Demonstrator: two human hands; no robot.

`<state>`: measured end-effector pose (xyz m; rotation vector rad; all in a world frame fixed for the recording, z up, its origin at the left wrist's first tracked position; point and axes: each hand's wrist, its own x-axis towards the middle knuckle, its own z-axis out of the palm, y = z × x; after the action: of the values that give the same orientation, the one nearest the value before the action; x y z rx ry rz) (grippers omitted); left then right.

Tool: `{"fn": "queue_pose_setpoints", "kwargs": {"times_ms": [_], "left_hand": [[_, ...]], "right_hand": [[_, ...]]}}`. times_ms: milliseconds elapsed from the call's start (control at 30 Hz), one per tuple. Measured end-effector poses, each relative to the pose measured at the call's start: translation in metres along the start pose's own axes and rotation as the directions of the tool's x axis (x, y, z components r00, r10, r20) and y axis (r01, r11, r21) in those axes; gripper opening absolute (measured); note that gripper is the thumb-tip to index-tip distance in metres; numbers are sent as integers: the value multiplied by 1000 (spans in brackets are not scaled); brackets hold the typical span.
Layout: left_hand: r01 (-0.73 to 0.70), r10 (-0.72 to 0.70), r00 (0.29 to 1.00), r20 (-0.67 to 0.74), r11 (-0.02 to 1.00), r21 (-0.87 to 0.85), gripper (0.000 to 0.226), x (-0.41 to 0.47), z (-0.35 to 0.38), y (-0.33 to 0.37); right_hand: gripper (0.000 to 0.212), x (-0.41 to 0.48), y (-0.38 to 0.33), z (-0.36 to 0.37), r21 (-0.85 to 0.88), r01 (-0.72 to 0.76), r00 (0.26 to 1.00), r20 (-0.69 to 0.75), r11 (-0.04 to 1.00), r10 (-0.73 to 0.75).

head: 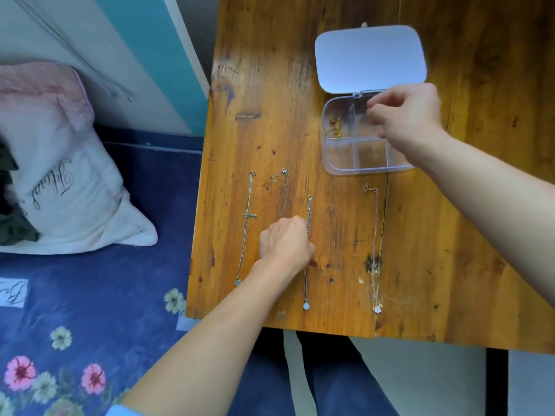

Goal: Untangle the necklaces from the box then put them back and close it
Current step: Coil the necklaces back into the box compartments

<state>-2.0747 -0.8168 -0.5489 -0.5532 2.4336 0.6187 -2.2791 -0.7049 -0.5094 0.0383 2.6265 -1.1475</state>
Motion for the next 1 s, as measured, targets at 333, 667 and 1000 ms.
{"fn": "queue_pose_setpoints", "kwargs": {"times_ms": [333,667,1000], "left_hand": [[-342,221,936,-273,752,-563,10,-9,-34,9],[-262,58,964,-260,383,-886,15,31,-106,69],[-80,-72,991,-113,360,-929,4,67,-113,90]], "right_hand": [[46,-15,78,-37,-113,-169,979,-134,979,153],[43,-21,93,-35,-137,-106,985,-153,985,85],[37,-24,95,-36,-147,-82,989,-134,986,62]]}}
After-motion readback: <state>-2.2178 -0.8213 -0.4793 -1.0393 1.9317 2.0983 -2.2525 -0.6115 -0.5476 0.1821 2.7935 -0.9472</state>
